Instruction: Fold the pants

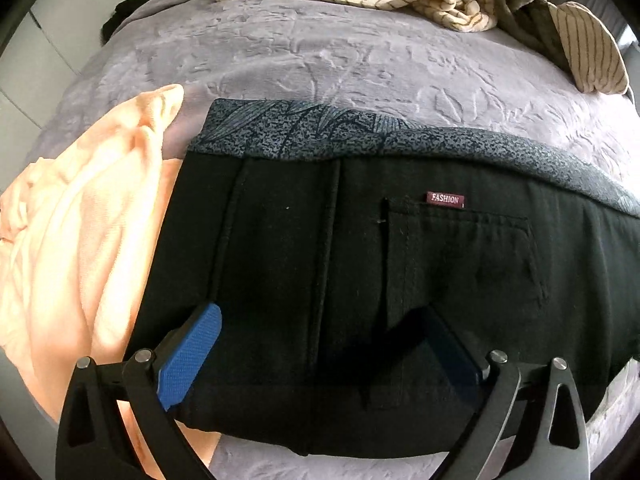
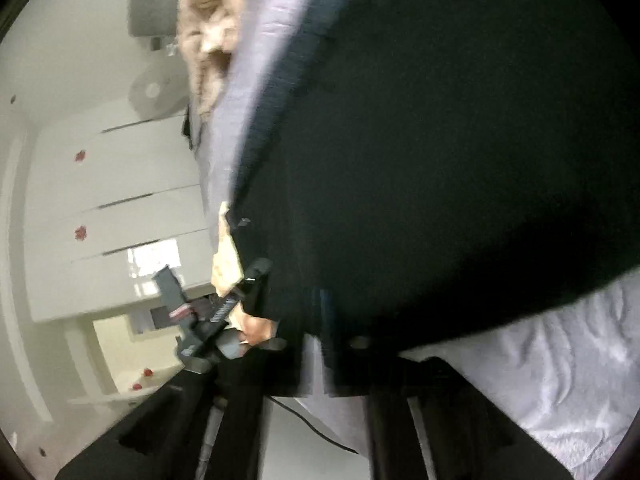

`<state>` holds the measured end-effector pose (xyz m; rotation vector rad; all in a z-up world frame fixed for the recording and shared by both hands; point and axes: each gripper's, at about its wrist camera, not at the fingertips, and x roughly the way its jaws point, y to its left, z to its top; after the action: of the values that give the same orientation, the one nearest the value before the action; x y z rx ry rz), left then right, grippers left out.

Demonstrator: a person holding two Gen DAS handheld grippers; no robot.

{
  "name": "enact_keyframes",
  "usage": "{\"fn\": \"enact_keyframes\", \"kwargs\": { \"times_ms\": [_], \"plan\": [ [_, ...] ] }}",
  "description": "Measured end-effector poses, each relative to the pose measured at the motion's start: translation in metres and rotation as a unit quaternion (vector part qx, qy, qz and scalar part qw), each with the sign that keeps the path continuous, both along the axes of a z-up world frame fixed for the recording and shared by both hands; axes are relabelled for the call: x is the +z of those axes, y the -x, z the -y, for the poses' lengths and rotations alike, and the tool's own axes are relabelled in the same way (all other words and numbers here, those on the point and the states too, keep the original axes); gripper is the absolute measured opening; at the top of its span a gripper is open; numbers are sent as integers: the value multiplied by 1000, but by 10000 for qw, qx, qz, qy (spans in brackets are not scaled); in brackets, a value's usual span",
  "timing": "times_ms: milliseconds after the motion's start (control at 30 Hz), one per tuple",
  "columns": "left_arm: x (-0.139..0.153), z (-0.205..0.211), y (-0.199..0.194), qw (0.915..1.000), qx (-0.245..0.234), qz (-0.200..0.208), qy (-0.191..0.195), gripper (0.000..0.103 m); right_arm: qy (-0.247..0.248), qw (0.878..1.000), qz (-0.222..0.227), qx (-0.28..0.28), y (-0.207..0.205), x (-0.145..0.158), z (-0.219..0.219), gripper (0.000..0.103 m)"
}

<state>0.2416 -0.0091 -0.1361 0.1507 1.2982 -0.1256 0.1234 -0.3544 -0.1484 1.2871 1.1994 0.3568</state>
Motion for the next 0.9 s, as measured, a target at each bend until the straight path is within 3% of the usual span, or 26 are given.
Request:
{"fn": "enact_keyframes", "kwargs": {
  "times_ms": [67,167,200,333,567,600,667,733,900],
  "plan": [
    [0,1,0,10000,-1,16,-12,101,141,9993,228,265,3,16,-1,4],
    [1,3,4,10000,12,31,-26,101,521,9959,-134,726,17,9,-8,14],
    [1,4,5,10000,14,30,-28,101,479,9960,-271,698,21,3,-8,25],
    [1,5,5,10000,7,28,-23,101,92,9991,-377,193,29,-19,2,28],
    [1,6,3,10000,-1,1,-26,102,-247,9982,-532,-122,32,-30,6,29],
    [1,6,3,10000,-4,-7,-20,102,-280,9981,-529,-139,36,-28,8,35],
    [1,7,3,10000,-6,-1,-21,102,-162,9985,-509,-93,37,-23,5,42],
    [1,7,3,10000,-4,5,-29,102,146,9979,-631,-67,39,-21,5,56],
    [-1,7,3,10000,-14,6,-14,102,79,9975,-541,-456,41,-21,6,56]
  ]
}}
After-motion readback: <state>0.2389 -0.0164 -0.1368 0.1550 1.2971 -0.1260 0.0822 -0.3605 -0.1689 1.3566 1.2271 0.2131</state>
